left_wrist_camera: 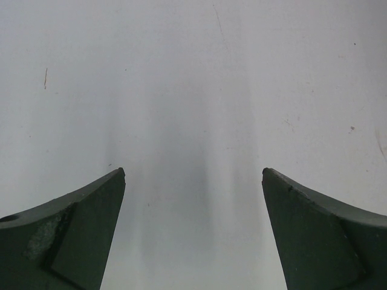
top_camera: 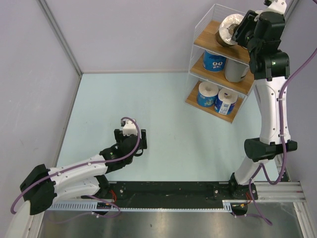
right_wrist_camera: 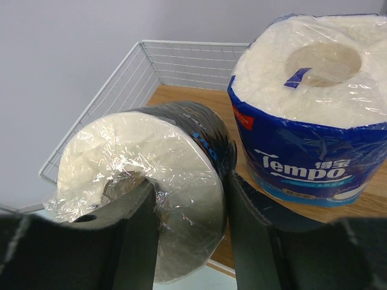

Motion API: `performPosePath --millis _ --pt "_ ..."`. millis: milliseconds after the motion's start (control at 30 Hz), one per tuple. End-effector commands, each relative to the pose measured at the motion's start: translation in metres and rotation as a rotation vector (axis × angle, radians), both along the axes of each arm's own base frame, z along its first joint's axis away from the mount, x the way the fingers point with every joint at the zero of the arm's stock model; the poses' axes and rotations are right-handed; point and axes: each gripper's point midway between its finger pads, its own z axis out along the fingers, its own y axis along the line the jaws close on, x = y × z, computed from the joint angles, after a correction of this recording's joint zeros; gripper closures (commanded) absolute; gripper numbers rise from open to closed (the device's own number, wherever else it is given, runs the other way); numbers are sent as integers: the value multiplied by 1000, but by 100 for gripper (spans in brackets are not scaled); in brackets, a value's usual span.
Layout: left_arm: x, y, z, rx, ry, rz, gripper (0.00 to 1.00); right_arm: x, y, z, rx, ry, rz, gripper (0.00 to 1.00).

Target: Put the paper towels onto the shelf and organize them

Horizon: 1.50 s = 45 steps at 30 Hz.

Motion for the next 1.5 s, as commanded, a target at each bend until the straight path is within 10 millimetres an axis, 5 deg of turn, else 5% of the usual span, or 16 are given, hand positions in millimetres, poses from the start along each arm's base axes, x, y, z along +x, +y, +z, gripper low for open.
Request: performPosePath --millis 0,133,367,933,1467 --pt "1 -5 3 -33 -9 -1 0 -4 2 33 35 -107 21 56" --pt "1 -5 3 -31 -7 -3 0 -1 3 31 39 -104 25 40" --pt "-1 -5 3 -29 1 -7 0 5 4 33 53 -119 30 29" --pt "-1 -7 2 -31 4 -14 0 21 1 37 87 -162 28 28" --pt "-2 -8 1 -34 9 -25 0 3 1 61 90 -236 58 28"
